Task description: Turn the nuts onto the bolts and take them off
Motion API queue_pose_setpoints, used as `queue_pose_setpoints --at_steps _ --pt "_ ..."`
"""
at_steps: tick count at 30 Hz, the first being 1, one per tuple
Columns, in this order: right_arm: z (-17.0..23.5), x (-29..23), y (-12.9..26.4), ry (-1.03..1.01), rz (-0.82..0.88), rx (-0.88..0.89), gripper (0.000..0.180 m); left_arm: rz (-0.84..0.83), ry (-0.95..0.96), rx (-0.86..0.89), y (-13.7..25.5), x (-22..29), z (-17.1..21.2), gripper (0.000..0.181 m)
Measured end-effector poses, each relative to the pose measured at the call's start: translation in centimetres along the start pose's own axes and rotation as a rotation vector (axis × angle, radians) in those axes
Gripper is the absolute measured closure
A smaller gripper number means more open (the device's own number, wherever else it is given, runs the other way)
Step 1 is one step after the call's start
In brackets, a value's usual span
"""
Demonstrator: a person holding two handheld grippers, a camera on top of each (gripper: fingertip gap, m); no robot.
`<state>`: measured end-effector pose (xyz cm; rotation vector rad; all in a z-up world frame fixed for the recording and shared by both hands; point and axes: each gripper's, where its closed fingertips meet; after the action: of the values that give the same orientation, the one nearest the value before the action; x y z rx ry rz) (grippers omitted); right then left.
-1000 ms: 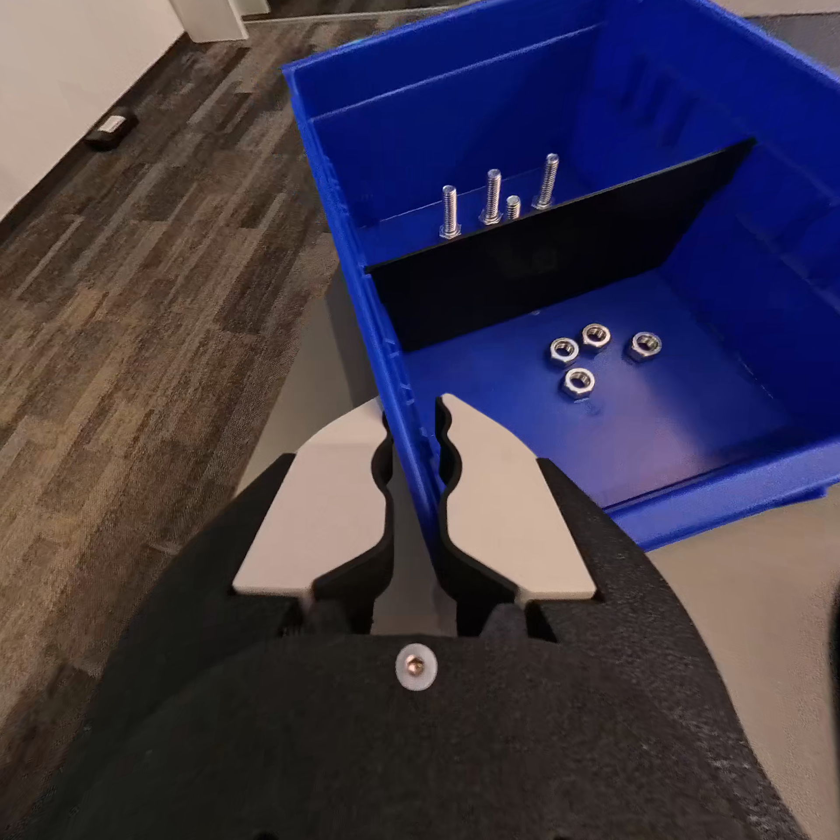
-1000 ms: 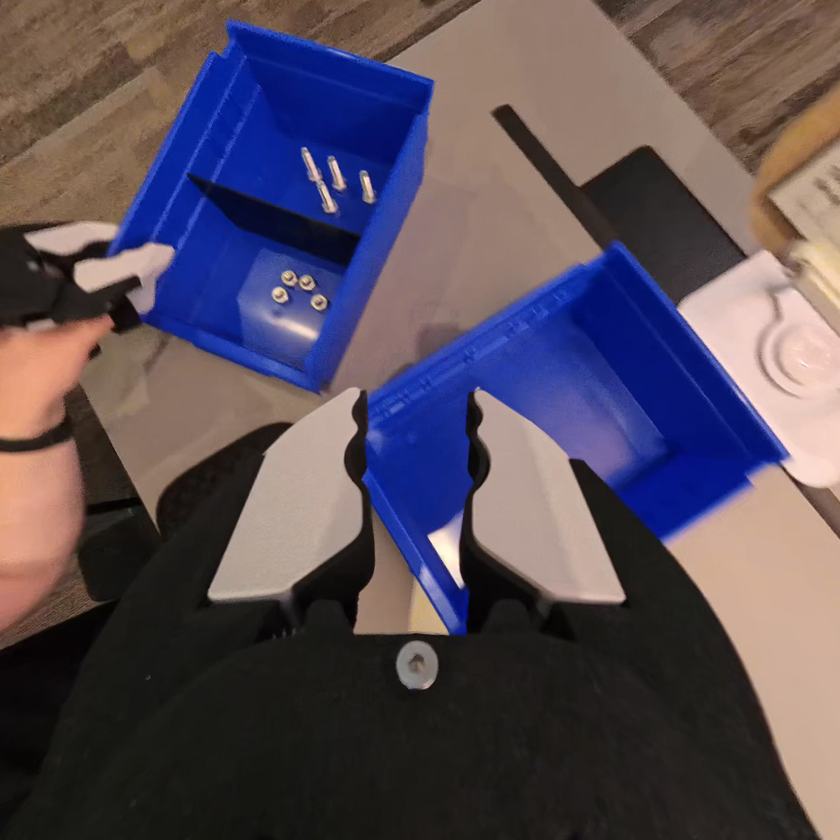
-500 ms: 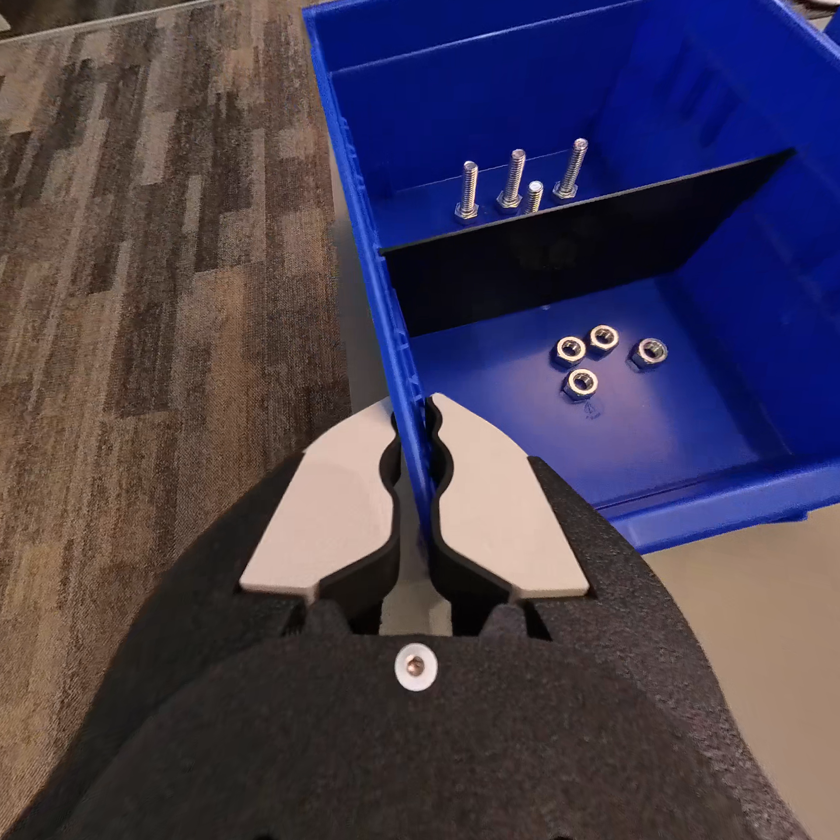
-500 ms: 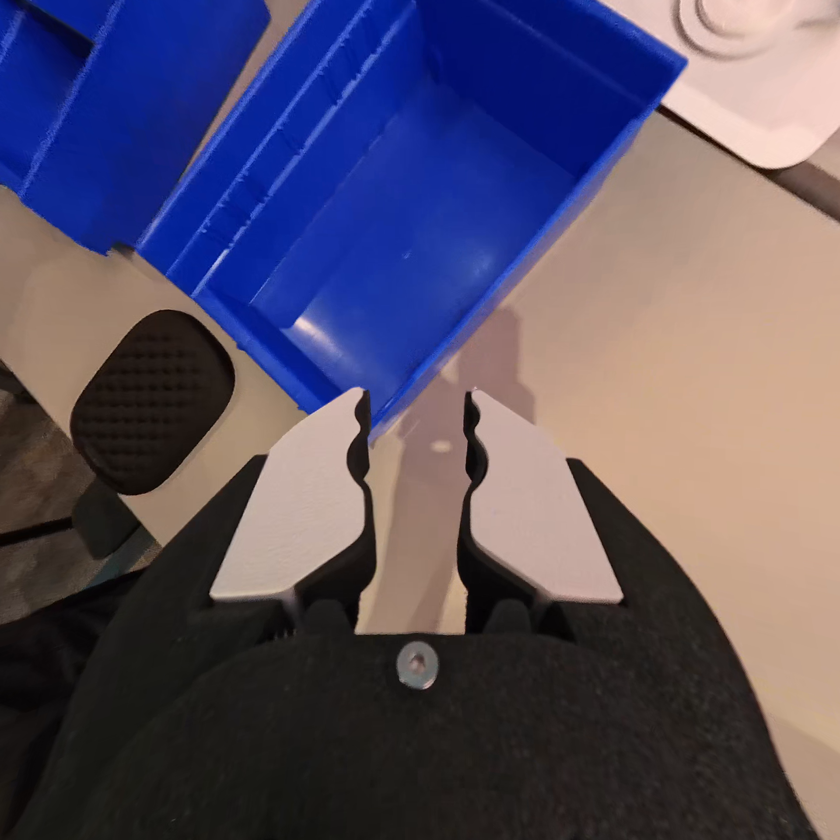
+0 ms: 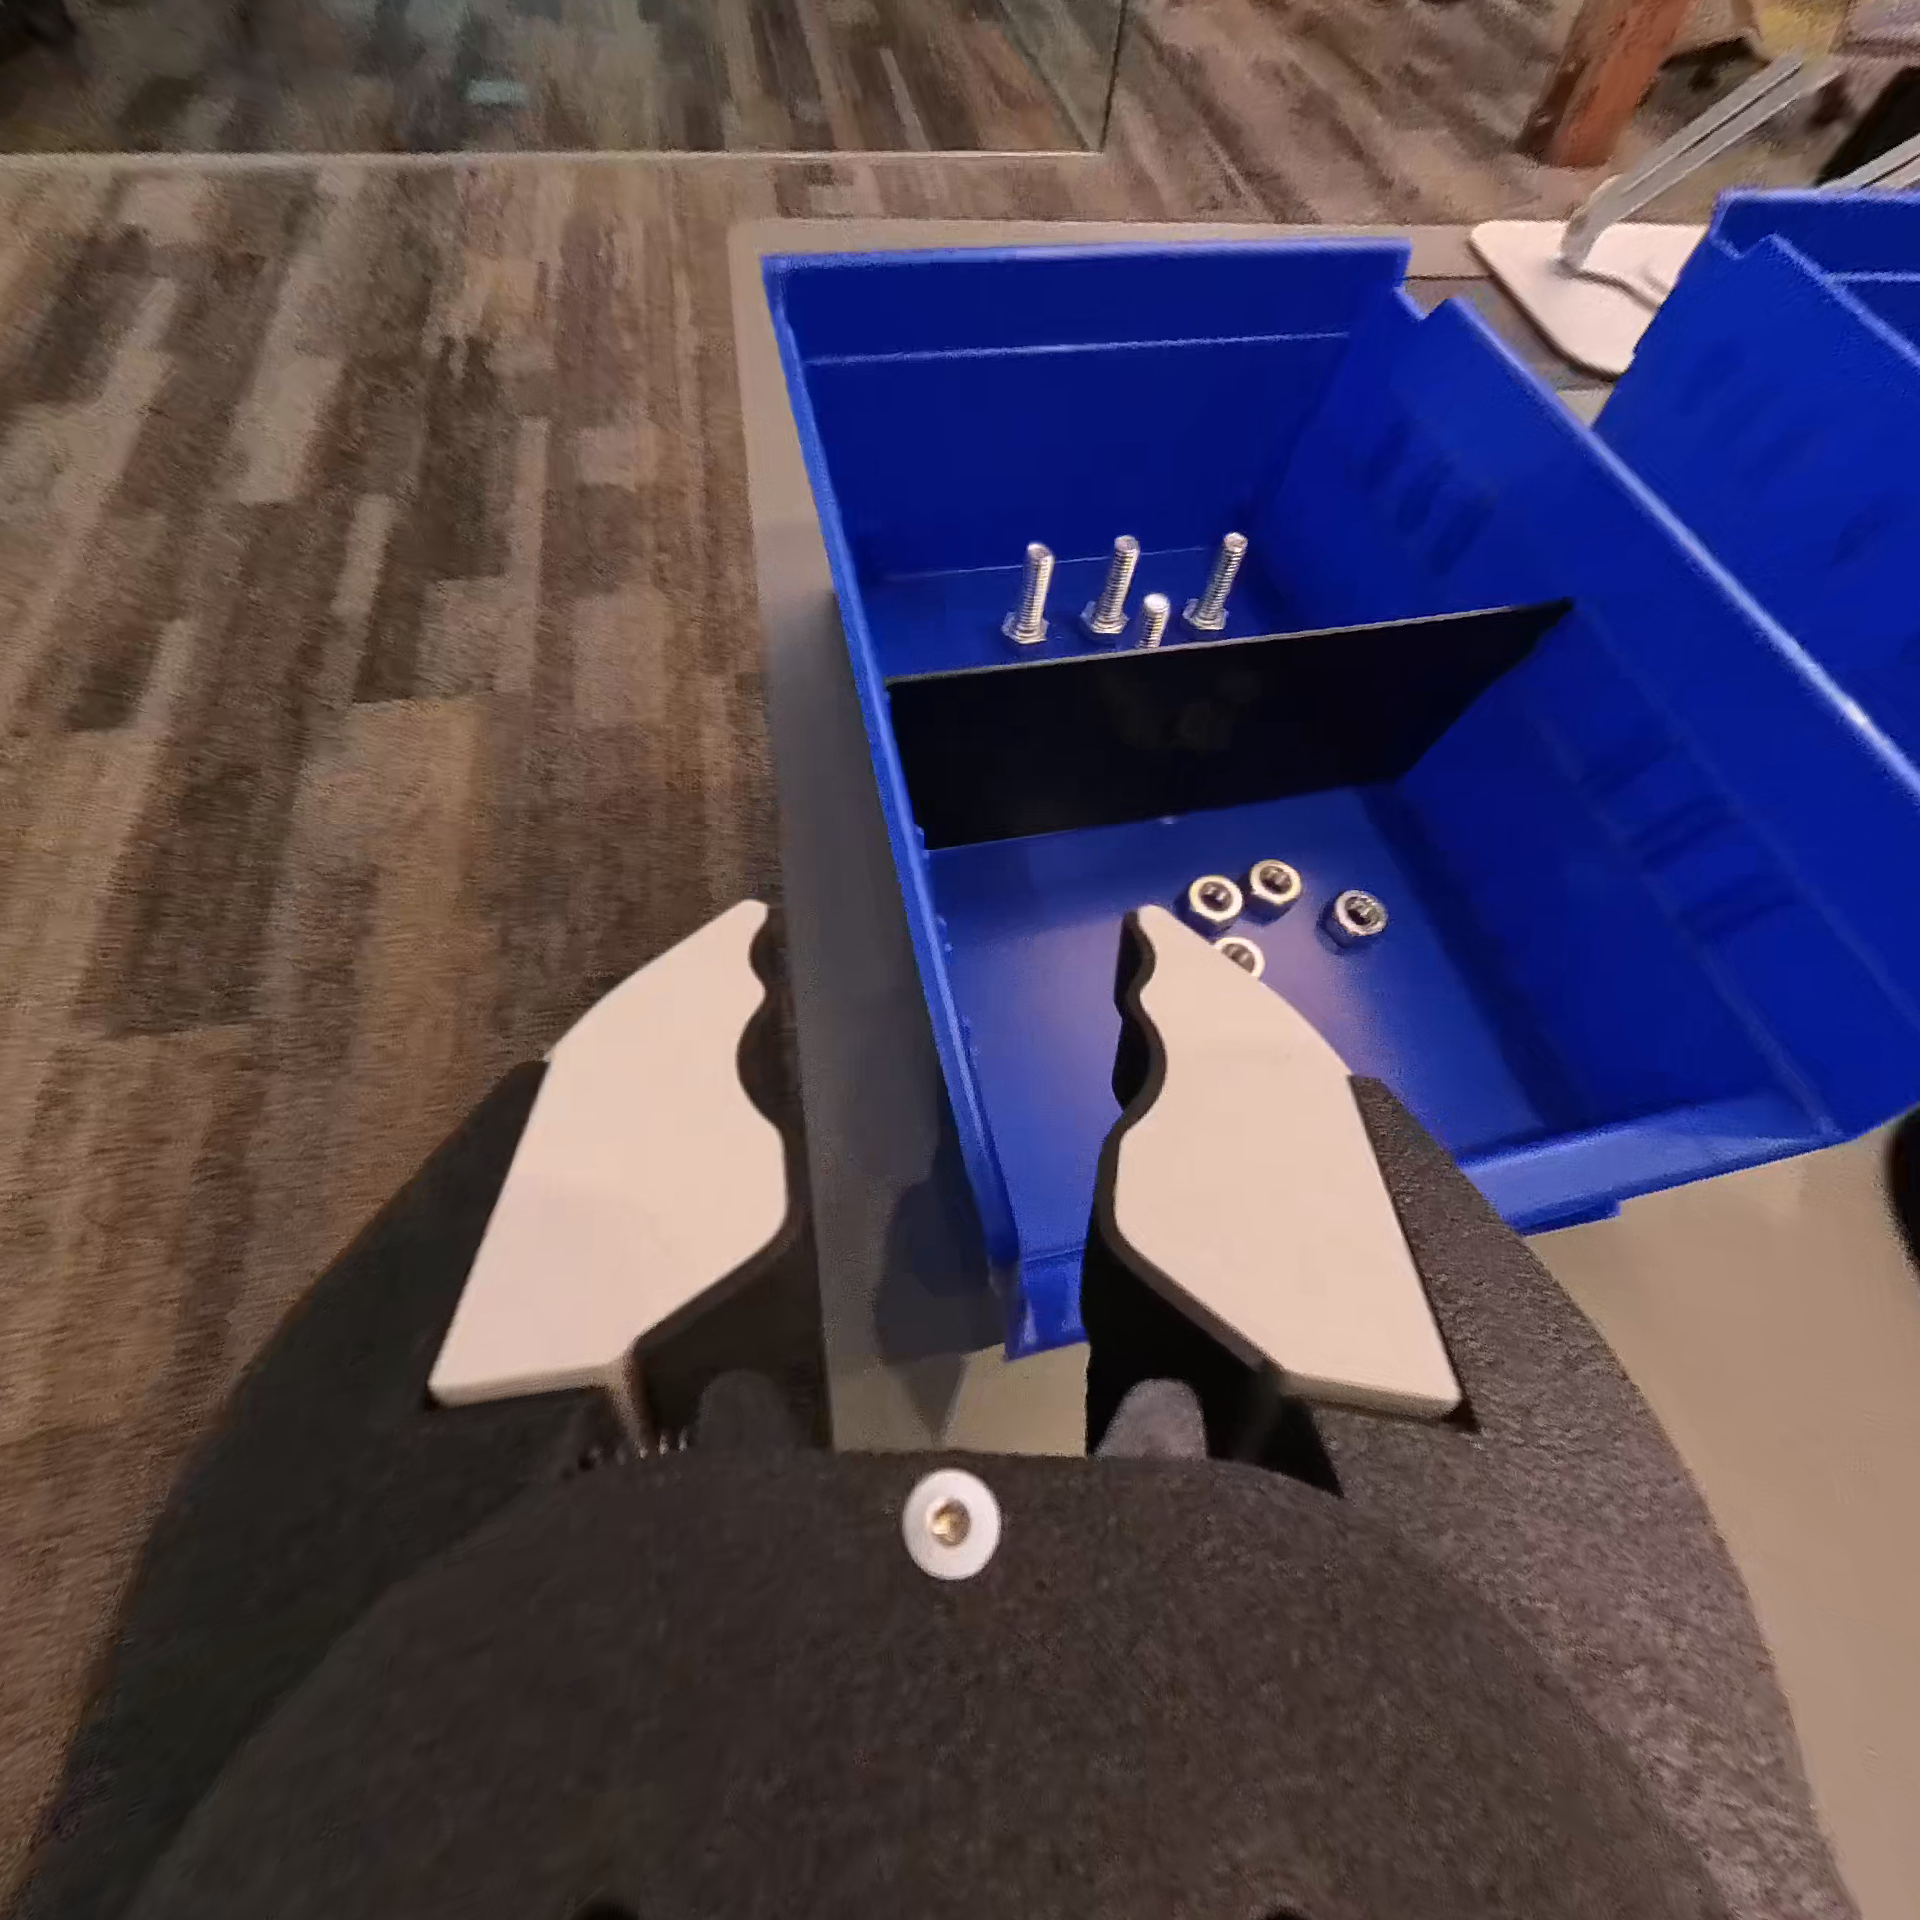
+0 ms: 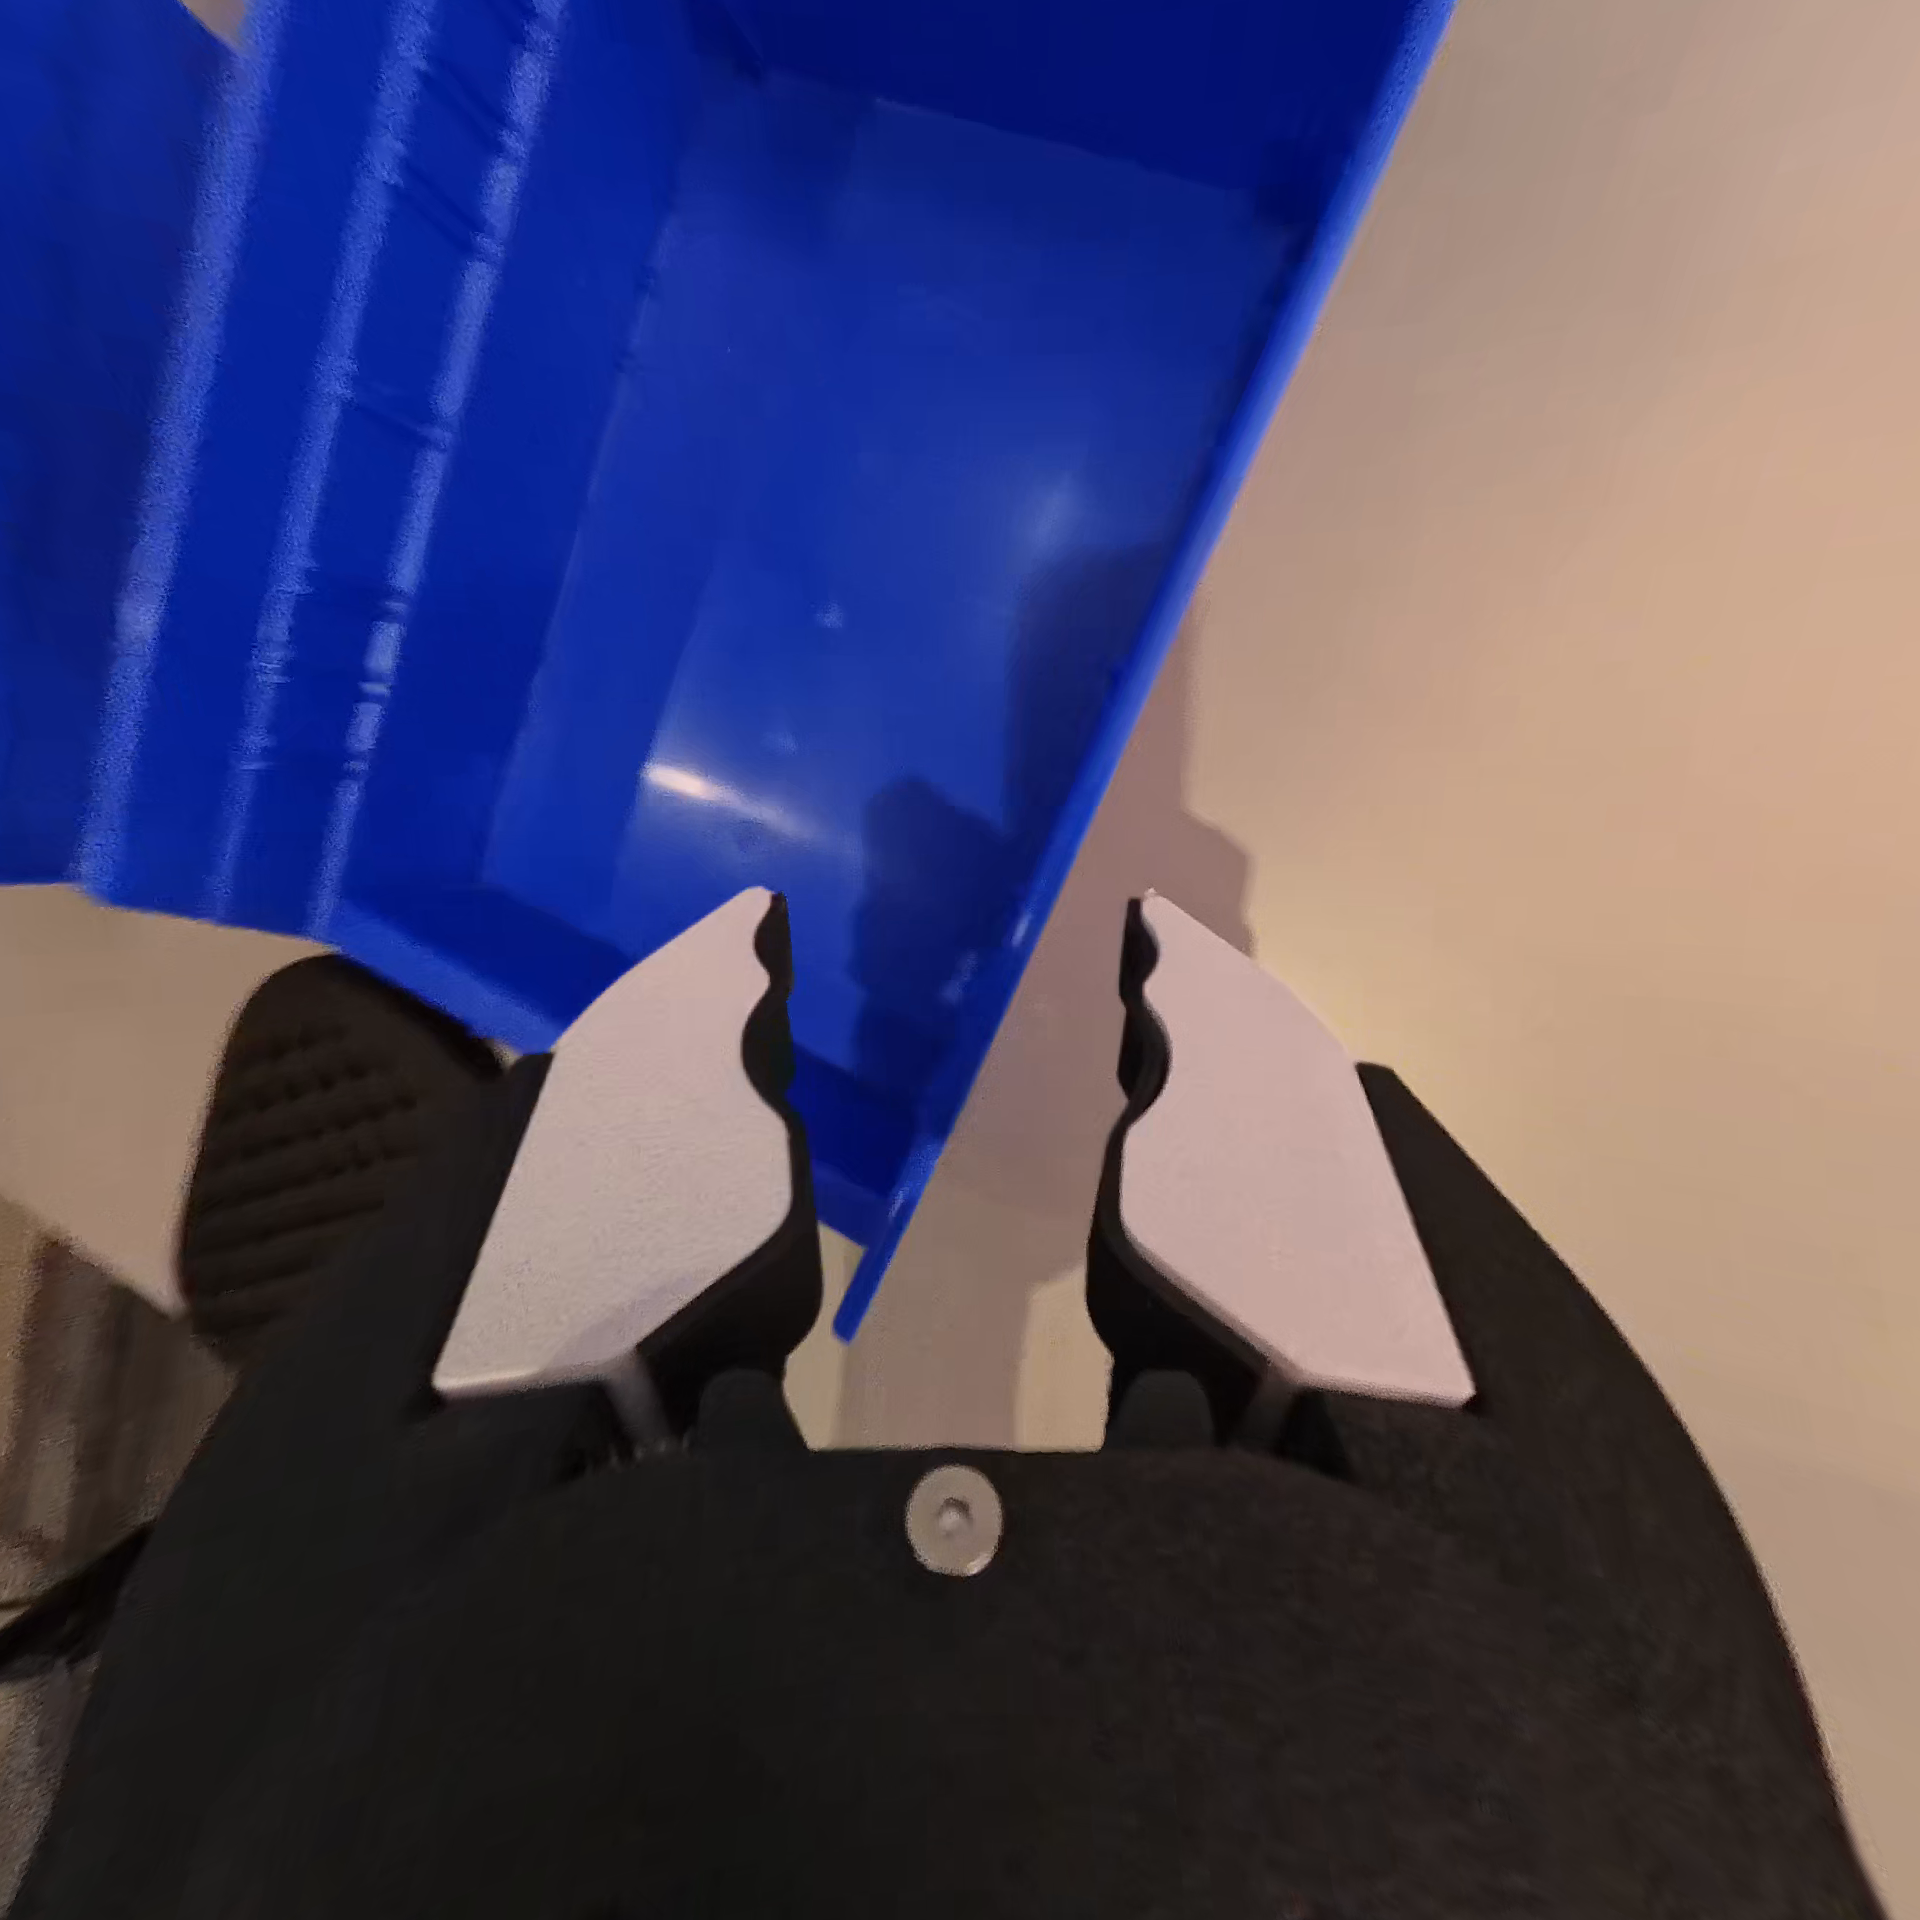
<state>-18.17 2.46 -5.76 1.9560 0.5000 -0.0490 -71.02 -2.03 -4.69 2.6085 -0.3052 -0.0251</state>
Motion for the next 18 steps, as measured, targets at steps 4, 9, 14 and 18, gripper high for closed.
queue_pose_setpoints --at_steps 4,9,14,18 --pt "2.0 1.1 -3.1 -0.033 0.13 -0.133 0.133 -0.131 -0.094 -0.034 1.8 -0.8 -0.9 0.114" --pt "2.3 1.9 -4.8 -0.018 0.234 -0.206 0.172 -0.165 -0.217 -0.076 3.3 0.7 -2.0 0.111" --pt "1.2 3.5 -4.8 -0.101 0.172 -0.21 0.174 -0.171 -0.279 -0.039 4.5 2.9 -3.4 0.109" --pt "1.1 7.8 -3.6 -0.092 0.165 -0.247 0.174 -0.162 -0.263 0.061 5.7 4.0 -5.3 0.113"
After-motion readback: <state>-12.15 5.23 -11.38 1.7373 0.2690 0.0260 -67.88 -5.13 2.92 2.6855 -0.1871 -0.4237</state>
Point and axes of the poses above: each gripper's, where its closed fingertips meet, y back along the fingers, z out of its underside, x = y × z across the jaws
